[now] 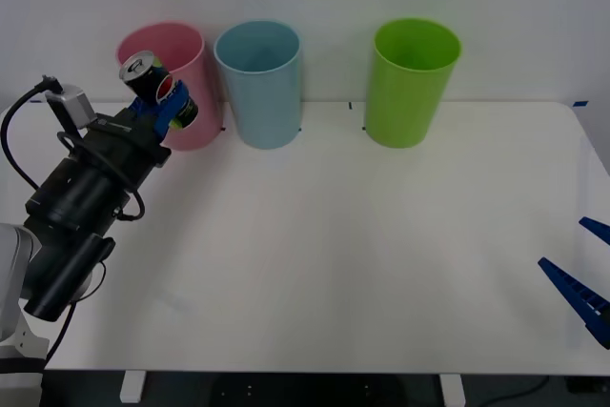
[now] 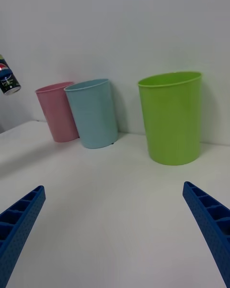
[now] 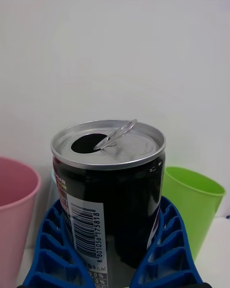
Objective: Grasp the object on the table and drop it into the matching bin: aluminum can to the light blue bin, PET bottle to the pink bin.
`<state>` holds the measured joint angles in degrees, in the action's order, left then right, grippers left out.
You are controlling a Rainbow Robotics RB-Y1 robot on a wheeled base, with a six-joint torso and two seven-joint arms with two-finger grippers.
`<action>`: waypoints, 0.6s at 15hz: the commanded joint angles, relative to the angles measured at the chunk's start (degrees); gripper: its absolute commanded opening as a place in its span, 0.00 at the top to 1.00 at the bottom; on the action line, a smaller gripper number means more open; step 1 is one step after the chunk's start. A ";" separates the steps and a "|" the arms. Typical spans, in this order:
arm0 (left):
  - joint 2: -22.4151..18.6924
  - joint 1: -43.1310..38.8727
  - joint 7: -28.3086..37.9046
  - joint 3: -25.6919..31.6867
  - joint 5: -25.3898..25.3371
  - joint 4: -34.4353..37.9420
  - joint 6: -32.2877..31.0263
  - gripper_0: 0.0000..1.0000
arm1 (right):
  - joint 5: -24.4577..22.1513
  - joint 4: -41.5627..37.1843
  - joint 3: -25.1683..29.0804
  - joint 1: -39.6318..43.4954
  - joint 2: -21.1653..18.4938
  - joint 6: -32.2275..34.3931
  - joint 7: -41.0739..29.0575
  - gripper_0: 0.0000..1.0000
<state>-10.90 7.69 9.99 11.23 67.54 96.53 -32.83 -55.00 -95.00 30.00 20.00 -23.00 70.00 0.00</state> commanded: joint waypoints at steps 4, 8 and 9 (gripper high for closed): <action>0.00 6.64 10.32 -2.26 6.03 -0.47 8.66 1.00 | 0.00 0.00 0.00 0.00 0.00 0.00 0.00 0.00; 0.00 14.02 10.76 -4.37 7.87 -7.32 11.39 1.00 | 0.00 0.00 0.00 0.00 0.00 0.00 0.00 0.00; 0.00 16.75 10.58 -4.55 8.75 -10.22 11.56 1.00 | 0.00 0.00 0.00 0.00 0.00 0.00 0.00 0.00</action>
<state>-10.90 22.49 20.70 6.82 75.66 88.38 -21.38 -55.00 -95.00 30.00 20.00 -23.00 70.00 0.00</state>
